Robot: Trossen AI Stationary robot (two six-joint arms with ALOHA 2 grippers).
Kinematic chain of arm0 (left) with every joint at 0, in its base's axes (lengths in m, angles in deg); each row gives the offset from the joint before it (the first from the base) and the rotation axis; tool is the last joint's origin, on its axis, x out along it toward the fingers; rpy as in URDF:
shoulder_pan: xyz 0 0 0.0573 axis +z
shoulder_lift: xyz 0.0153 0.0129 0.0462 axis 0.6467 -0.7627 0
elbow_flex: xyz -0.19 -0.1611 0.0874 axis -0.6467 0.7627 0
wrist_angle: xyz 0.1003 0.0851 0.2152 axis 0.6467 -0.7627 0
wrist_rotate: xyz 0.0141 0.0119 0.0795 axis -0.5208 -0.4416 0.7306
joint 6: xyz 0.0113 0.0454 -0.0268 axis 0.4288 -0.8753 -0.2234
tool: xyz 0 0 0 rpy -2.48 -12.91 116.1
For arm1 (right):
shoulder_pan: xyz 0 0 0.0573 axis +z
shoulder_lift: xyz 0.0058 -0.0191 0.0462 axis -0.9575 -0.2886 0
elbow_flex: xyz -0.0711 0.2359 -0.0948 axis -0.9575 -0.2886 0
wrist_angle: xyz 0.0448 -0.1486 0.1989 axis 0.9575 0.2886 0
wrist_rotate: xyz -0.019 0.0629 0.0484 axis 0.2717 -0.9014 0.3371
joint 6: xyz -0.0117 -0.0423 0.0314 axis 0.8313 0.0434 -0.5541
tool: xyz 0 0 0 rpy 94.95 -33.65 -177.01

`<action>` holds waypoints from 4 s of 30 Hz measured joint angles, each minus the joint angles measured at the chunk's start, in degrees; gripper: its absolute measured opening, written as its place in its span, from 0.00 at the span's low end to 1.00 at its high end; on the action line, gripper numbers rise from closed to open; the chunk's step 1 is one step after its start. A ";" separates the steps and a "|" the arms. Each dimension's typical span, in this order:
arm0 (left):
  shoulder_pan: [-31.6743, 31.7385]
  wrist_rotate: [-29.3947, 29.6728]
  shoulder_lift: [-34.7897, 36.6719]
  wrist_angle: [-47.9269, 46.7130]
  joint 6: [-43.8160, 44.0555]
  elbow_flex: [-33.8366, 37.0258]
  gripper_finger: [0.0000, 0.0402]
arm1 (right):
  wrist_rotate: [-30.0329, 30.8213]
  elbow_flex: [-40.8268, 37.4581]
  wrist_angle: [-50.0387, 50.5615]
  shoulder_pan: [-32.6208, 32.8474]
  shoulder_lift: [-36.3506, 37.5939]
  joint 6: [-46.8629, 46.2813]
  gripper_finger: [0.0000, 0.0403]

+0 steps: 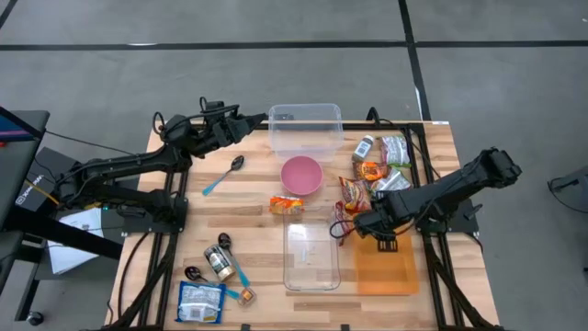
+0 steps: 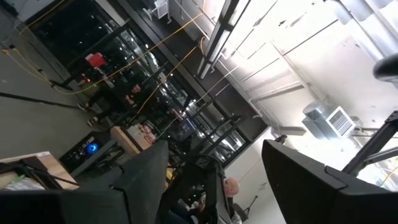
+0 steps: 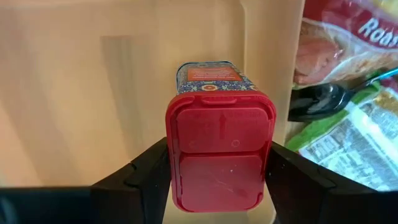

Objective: Pick & Place Food Item
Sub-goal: Put the red seasoning can into the orange bin, then put the orange noodle pack into the top transparent bin

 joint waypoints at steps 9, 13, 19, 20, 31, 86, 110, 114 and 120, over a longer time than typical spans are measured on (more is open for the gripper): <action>0.00 -1.40 0.01 0.49 0.47 0.00 0.63 | -0.16 2.91 0.00 -1.22 -3.42 2.78 0.53; 0.00 -1.89 0.01 0.45 0.48 0.00 0.63 | -0.91 3.11 -0.22 -1.68 -3.42 2.76 0.53; 0.00 -1.88 -0.02 0.40 0.48 0.00 0.63 | -1.11 4.56 -1.71 -3.44 -3.42 2.89 0.53; 0.00 -1.88 -0.02 0.42 0.48 0.00 0.63 | -1.10 4.72 -1.68 -3.76 -3.42 3.05 0.53; 0.01 -1.86 0.01 0.42 0.46 0.00 0.63 | -1.07 4.81 -2.62 -5.74 -4.78 5.90 0.52; 0.04 -2.40 0.01 0.40 -0.12 0.00 0.63 | -3.26 5.01 -1.67 -6.41 -0.68 4.54 0.61; 0.04 -6.34 0.00 -1.30 -21.35 0.02 0.63 | 18.33 5.05 -17.95 -0.75 31.16 -23.28 0.61; -0.05 -8.89 0.01 -1.26 -22.75 0.02 0.63 | 24.63 5.05 -22.13 1.02 33.13 -23.84 0.61; -0.10 -8.91 0.01 -1.26 -22.56 0.02 0.63 | 32.46 5.05 -26.17 1.20 33.44 -22.44 0.61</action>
